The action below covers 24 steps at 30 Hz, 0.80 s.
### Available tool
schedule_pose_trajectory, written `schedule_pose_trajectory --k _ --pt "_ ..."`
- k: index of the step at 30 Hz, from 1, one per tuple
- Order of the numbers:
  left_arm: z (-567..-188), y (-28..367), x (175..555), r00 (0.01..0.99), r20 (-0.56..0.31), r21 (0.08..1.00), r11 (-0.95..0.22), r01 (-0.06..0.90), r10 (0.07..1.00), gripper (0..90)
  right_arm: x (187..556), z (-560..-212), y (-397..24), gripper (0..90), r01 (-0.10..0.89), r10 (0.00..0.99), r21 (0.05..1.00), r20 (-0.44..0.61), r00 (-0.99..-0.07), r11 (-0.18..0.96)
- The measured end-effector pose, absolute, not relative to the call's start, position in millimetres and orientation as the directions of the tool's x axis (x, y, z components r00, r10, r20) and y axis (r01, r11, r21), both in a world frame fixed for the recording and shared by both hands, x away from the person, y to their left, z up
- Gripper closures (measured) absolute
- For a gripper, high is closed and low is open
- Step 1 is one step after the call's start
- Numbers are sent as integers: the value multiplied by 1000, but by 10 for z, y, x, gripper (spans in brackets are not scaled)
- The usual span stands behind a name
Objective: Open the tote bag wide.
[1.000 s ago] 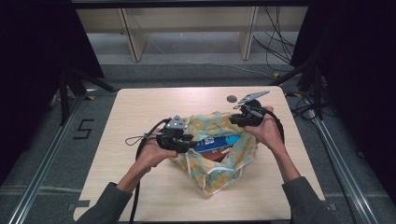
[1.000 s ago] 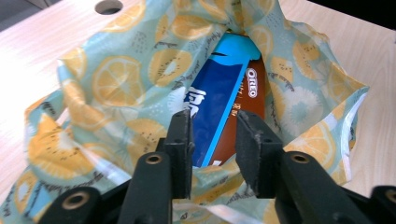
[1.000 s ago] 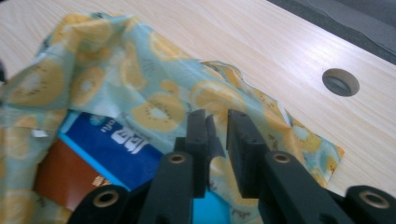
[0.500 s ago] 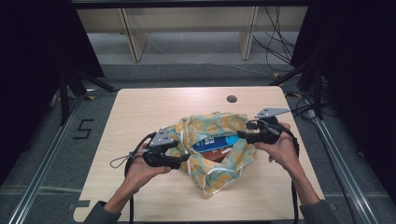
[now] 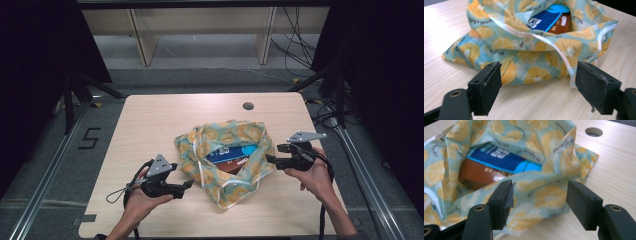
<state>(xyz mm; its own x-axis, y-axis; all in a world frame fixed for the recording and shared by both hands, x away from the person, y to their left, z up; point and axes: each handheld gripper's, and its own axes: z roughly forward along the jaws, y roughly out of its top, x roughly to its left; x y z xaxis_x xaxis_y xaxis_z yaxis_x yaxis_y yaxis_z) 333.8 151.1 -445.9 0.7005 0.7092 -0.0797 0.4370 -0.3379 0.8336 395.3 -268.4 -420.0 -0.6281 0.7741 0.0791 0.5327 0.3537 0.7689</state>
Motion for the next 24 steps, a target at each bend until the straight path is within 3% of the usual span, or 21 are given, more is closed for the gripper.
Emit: schedule_pose_trajectory --k 5,17,24 --pt "-4553 1545 3280 664 -107 840 -291 459 740 160 3851 -4286 -2714 360 540 782 767 82 -618 346" --pt "-4730 1678 3127 654 -90 835 -301 461 751 166 3594 -4456 -2753 326 549 787 767 96 -610 332" --pt "-4774 1693 3024 663 -99 843 -291 452 742 174 3401 -4570 -2761 285 561 776 780 164 -609 276"
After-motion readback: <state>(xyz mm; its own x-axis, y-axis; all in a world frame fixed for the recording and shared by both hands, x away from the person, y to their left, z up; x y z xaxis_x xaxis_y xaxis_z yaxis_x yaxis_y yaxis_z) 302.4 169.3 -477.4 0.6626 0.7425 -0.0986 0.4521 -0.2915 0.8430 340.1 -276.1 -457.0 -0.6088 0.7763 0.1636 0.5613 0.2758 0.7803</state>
